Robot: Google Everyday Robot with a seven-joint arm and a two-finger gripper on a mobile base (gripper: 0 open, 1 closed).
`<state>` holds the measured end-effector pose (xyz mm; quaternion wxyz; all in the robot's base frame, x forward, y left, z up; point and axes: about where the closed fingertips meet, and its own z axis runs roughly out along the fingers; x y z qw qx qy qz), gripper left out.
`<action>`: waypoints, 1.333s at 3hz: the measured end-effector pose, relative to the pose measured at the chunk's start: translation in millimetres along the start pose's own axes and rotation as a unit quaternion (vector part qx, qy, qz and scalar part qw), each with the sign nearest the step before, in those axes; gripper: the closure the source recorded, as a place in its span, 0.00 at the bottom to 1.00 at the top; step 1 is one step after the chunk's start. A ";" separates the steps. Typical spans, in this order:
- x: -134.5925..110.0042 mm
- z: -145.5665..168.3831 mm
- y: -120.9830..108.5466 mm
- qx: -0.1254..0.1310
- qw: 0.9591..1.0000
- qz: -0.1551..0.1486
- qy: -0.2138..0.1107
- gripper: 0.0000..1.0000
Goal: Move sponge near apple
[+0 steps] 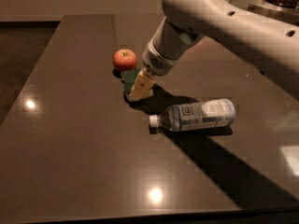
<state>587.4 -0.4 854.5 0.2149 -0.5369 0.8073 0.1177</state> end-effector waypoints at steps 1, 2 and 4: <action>7.4 -4.5 -11.2 0.016 1.000 0.004 0.005 0.29; 12.2 -7.6 -16.6 0.031 1.000 0.001 0.007 0.05; 11.7 -7.1 -15.9 0.030 1.000 0.000 0.007 0.00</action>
Offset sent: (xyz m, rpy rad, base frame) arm 0.0139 -0.0310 0.0033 -0.0469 -0.0748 -0.0478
